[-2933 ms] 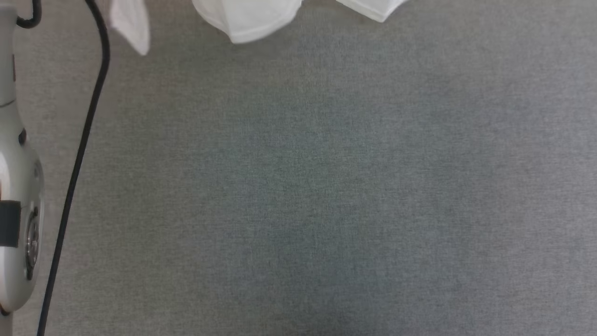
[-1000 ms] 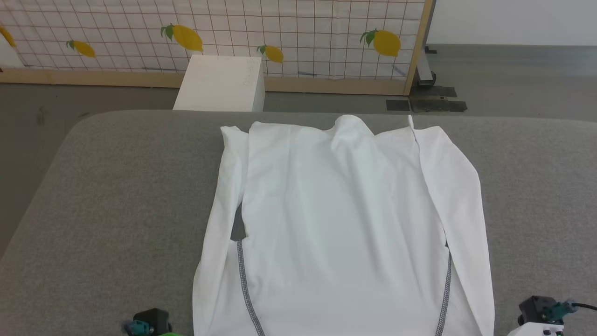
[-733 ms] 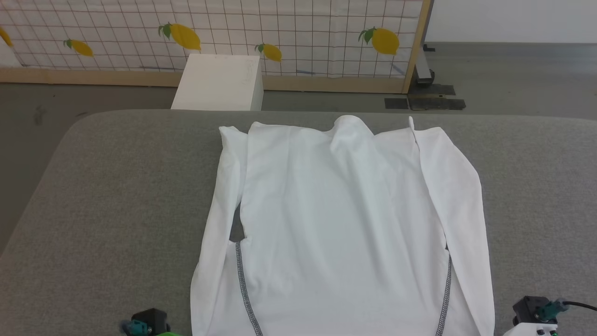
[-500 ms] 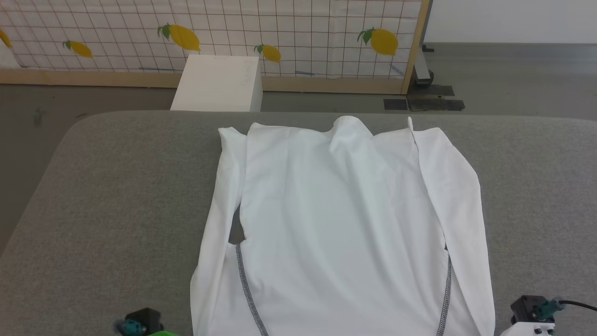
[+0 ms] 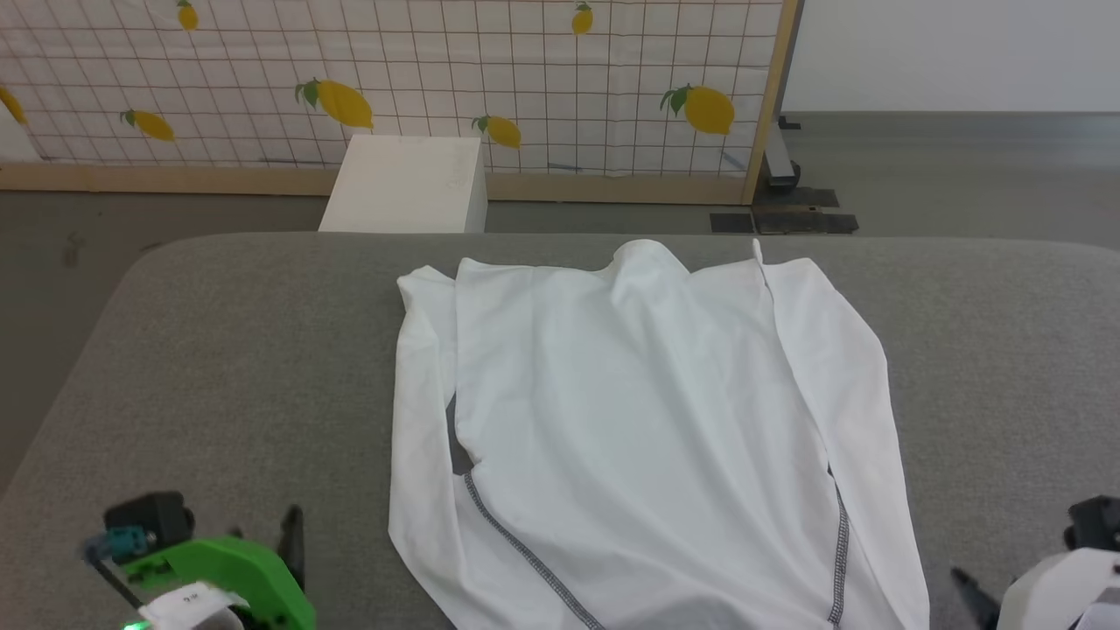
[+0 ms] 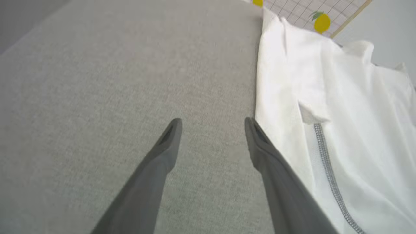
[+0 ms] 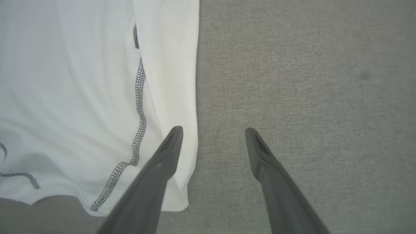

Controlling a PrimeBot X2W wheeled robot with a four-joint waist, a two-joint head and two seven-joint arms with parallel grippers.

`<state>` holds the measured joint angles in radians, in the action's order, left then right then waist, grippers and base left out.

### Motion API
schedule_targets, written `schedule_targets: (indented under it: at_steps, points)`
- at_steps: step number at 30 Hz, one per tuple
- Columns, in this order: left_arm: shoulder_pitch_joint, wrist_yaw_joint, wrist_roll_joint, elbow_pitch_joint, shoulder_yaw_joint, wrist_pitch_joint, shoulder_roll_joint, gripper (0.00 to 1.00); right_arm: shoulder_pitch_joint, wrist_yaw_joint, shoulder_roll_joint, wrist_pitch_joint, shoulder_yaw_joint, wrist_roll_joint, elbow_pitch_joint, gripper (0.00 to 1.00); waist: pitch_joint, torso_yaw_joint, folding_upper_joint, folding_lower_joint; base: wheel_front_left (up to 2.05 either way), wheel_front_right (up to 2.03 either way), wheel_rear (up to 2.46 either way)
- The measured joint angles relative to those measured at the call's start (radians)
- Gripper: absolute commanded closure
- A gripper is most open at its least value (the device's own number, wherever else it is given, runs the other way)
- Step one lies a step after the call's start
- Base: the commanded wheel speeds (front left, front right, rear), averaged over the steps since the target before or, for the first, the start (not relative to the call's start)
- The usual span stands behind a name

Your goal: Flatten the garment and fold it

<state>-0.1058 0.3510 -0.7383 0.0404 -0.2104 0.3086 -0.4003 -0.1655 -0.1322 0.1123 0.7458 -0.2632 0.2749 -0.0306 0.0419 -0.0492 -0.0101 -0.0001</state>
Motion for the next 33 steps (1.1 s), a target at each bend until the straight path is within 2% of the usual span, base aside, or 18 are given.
schedule_targets:
  at_steps: [7, 11, 16, 22, 27, 33]
  points:
    - [0.100, -0.085, 0.122, 0.045, 0.028, -0.349, 0.001, 0.00, 0.156, 0.000, -0.006, -0.048, -0.071, 0.034, -0.055, 0.00, -0.038, 0.010, 0.0000, 0.0000, 0.00, 0.00, 0.00]
    - [0.130, -0.110, 0.173, 0.025, 0.018, -0.495, 0.027, 0.00, 0.303, 0.000, 0.034, -0.051, -0.060, 0.032, -0.024, 0.00, -0.085, 0.015, 0.0000, 0.0000, 0.00, 0.00, 0.00]
    - [0.198, -0.114, 0.219, 0.016, 0.013, -0.548, 0.062, 0.00, 0.514, 0.000, 0.113, -0.019, -0.012, -0.012, 0.081, 0.00, -0.166, 0.017, 0.0000, 0.0001, 0.00, 0.00, 0.00]
    - [0.264, -0.126, 0.264, 0.028, 0.016, -0.561, 0.106, 0.00, 0.738, 0.000, 0.209, 0.026, 0.064, -0.095, 0.266, 0.00, -0.287, 0.005, 0.0000, 0.0002, 0.00, 0.00, 0.00]
    - [0.294, -0.138, 0.290, 0.038, 0.024, -0.563, 0.132, 0.00, 0.852, 0.000, 0.232, 0.046, 0.121, -0.128, 0.381, 0.00, -0.378, -0.014, 0.0000, 0.0002, 0.00, 0.00, 0.00]
    - [0.314, -0.158, 0.334, 0.051, 0.036, -0.566, 0.167, 0.00, 0.975, 0.000, 0.242, 0.024, 0.172, -0.154, 0.464, 0.00, -0.475, -0.042, 0.0000, 0.0003, 0.00, 0.00, 0.00]
